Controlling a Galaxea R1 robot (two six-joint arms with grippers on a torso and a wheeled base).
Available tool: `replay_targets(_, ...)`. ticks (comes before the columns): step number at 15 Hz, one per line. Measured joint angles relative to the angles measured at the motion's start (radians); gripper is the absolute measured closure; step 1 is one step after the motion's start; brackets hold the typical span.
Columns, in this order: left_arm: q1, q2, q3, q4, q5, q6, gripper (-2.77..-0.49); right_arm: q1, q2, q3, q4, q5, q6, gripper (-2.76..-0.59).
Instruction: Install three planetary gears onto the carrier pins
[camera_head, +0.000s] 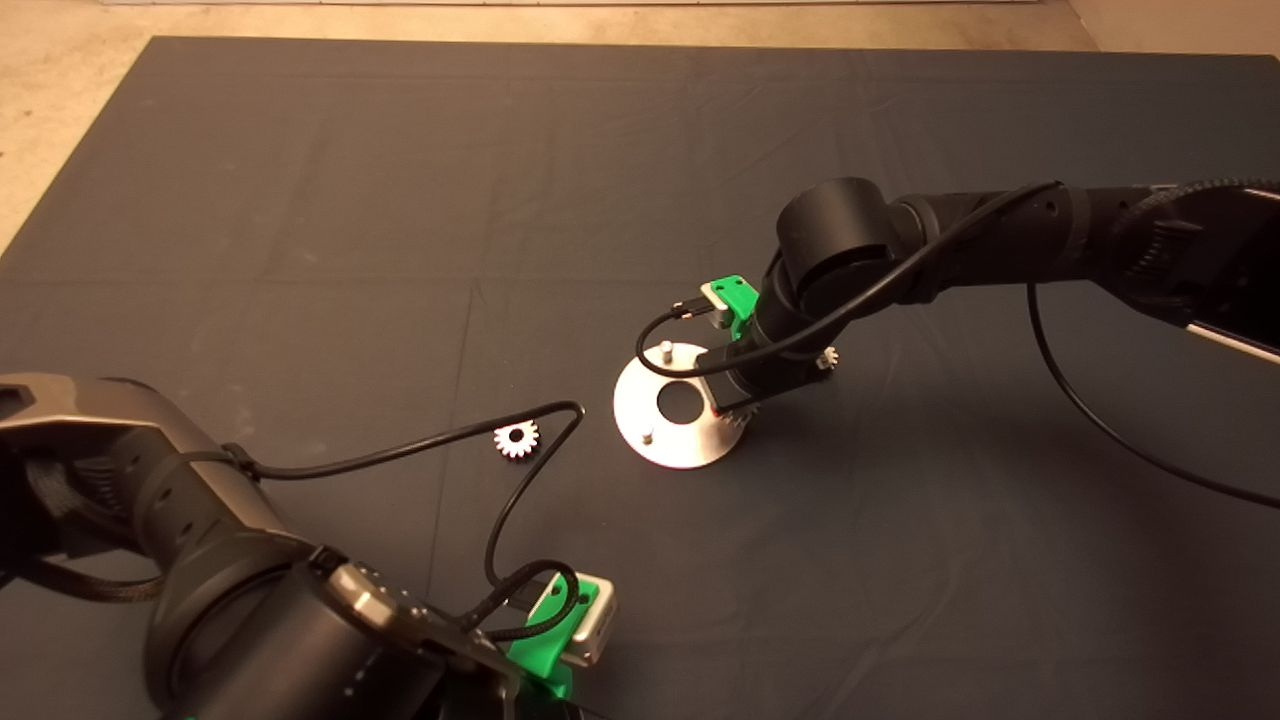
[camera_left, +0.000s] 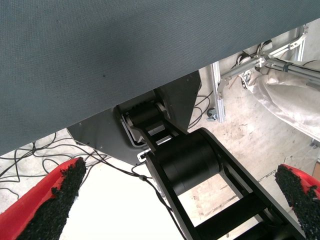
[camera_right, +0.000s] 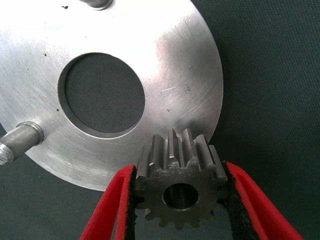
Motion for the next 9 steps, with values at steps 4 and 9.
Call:
replay_targets(4, 0.0, 0.0, 0.0, 0.001, 0.0, 0.0, -2.76, 0.0, 0.0, 0.0, 0.0, 0.0, 0.0, -1.01)
replay_targets(9, 0.0, 0.0, 0.0, 0.001, 0.0, 0.0, -2.76, 0.0, 0.0, 0.0, 0.0, 0.0, 0.0, -1.01)
